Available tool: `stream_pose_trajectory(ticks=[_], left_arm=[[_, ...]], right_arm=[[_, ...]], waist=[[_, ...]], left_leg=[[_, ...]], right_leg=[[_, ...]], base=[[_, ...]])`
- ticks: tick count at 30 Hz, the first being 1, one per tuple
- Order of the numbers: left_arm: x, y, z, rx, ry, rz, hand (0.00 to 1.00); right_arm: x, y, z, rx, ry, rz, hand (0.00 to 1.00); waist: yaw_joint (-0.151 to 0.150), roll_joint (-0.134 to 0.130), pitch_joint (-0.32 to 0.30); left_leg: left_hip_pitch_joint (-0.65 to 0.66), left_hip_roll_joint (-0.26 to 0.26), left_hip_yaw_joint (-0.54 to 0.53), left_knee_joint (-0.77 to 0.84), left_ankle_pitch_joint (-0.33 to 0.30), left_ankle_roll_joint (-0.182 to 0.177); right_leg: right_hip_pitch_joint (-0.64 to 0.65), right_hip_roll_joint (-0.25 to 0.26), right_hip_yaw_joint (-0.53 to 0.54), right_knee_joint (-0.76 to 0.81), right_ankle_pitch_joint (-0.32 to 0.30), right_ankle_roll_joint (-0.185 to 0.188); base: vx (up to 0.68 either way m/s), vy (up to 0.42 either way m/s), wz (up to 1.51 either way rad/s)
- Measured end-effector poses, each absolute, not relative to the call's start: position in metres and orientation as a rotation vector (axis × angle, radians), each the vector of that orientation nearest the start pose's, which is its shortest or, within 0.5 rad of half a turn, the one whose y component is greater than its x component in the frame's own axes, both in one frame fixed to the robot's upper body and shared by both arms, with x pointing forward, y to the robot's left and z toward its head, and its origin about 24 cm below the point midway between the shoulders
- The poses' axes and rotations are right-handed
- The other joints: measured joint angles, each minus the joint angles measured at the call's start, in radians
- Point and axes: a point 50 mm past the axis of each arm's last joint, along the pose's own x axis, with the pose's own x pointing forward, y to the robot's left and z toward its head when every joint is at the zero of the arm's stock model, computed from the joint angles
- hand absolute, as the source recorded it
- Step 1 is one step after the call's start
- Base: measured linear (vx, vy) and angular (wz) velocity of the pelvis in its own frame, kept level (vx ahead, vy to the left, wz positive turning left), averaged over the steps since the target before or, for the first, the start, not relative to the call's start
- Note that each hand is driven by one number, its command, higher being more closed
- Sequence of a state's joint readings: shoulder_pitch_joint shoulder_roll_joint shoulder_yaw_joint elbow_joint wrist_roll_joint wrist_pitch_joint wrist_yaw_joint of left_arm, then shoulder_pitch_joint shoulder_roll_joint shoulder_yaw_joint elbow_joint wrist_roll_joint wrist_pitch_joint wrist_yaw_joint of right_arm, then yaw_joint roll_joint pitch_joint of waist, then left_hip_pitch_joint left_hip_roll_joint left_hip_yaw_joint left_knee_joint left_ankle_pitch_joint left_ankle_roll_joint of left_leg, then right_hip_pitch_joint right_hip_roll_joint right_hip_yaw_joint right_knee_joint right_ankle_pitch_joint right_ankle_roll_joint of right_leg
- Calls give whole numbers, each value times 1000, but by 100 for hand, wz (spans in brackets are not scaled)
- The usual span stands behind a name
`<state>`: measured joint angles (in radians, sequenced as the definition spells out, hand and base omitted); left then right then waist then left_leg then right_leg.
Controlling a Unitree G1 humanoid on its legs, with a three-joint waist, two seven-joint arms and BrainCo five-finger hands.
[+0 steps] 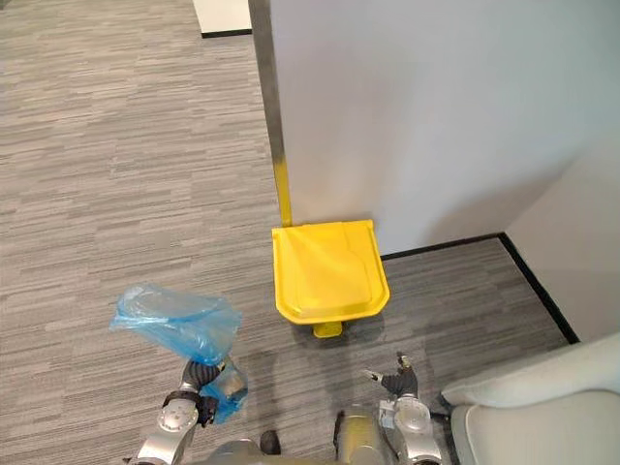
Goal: Gather rubbish on tea table into small bin, then transfer packed bag to large trash can.
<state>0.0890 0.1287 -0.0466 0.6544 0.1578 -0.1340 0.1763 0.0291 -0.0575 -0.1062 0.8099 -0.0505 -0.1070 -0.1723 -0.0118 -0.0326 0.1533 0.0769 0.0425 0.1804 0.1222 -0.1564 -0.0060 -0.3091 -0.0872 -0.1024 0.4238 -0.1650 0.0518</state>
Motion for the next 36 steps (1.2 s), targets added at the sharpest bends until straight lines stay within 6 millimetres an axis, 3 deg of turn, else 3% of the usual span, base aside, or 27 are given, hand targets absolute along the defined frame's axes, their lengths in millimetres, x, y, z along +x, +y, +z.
stream_pose_trajectory(ticks=[1, 2, 4, 6, 8, 10, 11, 14, 15, 17, 21, 25, 27, 36], left_arm=[[176, 194, -100, 336, 587, 106, 100], [175, 187, -106, 315, 620, 100, 100], [176, 181, -107, 291, 619, 103, 100], [178, 177, -107, 282, 619, 97, 100], [178, 176, -107, 276, 615, 98, 100], [175, 173, -107, 258, 619, 104, 100], [175, 171, -108, 254, 619, 103, 100], [178, 168, -106, 244, 607, 100, 100], [180, 167, -105, 242, 602, 98, 100], [183, 169, -103, 252, 592, 98, 100], [177, 175, -106, 267, 612, 102, 100], [174, 187, -108, 309, 630, 107, 100], [169, 190, -112, 318, 655, 106, 100], [154, 192, -122, 320, 718, 107, 100]], right_arm=[[165, -197, -120, -125, 732, -271, 0], [164, -206, -122, -150, 750, -281, 0], [167, -211, -120, -150, 741, -297, 0], [159, -214, -123, -137, 760, -325, 0], [150, -214, -126, -137, 785, -328, 0], [142, -215, -128, -131, 797, -337, 0], [142, -215, -128, -129, 796, -339, 0], [147, -218, -123, -113, 764, -359, 0], [149, -220, -123, -109, 759, -368, 0], [148, -216, -124, -79, 763, -380, 0], [147, -215, -125, -68, 773, -383, 0], [143, -213, -130, -66, 806, -380, 0], [141, -215, -132, -69, 816, -381, 0], [144, -221, -131, -91, 819, -382, 0]], waist=[[-1, -21, -2], [0, 13, -1], [-2, 40, -2], [-8, 43, 2], [-8, 43, 3], [1, 43, 2], [6, 44, 1], [17, 53, -3], [19, 60, -6], [25, 43, -11], [27, 41, -12], [25, 40, -17], [25, 42, -18], [24, 37, -22]], left_leg=[[11, -16, -13, 1, -13, -21], [21, 13, -34, 0, -31, -38], [23, 49, -43, 7, -42, -56], [21, 74, -54, 50, -46, -64], [-19, 108, -61, 208, -67, -98], [-140, 165, -50, 504, -65, -123], [-157, 176, -33, 530, -66, -122], [-207, 181, 12, 386, -66, -97], [-204, 172, 12, 254, -15, -83], [-169, 141, 14, 183, -2, -71], [-131, 96, 21, 138, 13, -53], [-76, 63, 41, 12, 70, -51], [-69, 60, 43, -33, 95, -52], [-40, 53, 52, -88, 98, -52]], right_leg=[[1, -5, 19, -56, 125, -29], [10, 18, 14, -28, 112, -47], [27, 46, -13, -52, 80, -62], [64, 59, -43, -64, 56, -75], [135, 71, -68, -103, 38, -81], [221, 80, -90, -159, 34, -90], [233, 81, -91, -167, 36, -91], [247, 76, -87, -179, 39, -86], [247, 80, -86, -181, 39, -71], [250, 67, -76, -210, 48, -47], [293, 40, -58, -271, 71, -20], [297, 33, -36, -311, 93, -16], [285, 39, -29, -327, 109, -21], [286, 51, 20, -379, 157, -16]], base=[[339, -189, 24], [281, -161, 8], [283, -160, 10], [223, -148, 37], [199, -153, 41], [170, -85, 19], [146, 5, 1], [145, 74, -5], [108, 112, -2], [123, 115, 10], [71, 107, 0], [2, 36, -11], [-38, -26, -12], [-50, 5, -17]])
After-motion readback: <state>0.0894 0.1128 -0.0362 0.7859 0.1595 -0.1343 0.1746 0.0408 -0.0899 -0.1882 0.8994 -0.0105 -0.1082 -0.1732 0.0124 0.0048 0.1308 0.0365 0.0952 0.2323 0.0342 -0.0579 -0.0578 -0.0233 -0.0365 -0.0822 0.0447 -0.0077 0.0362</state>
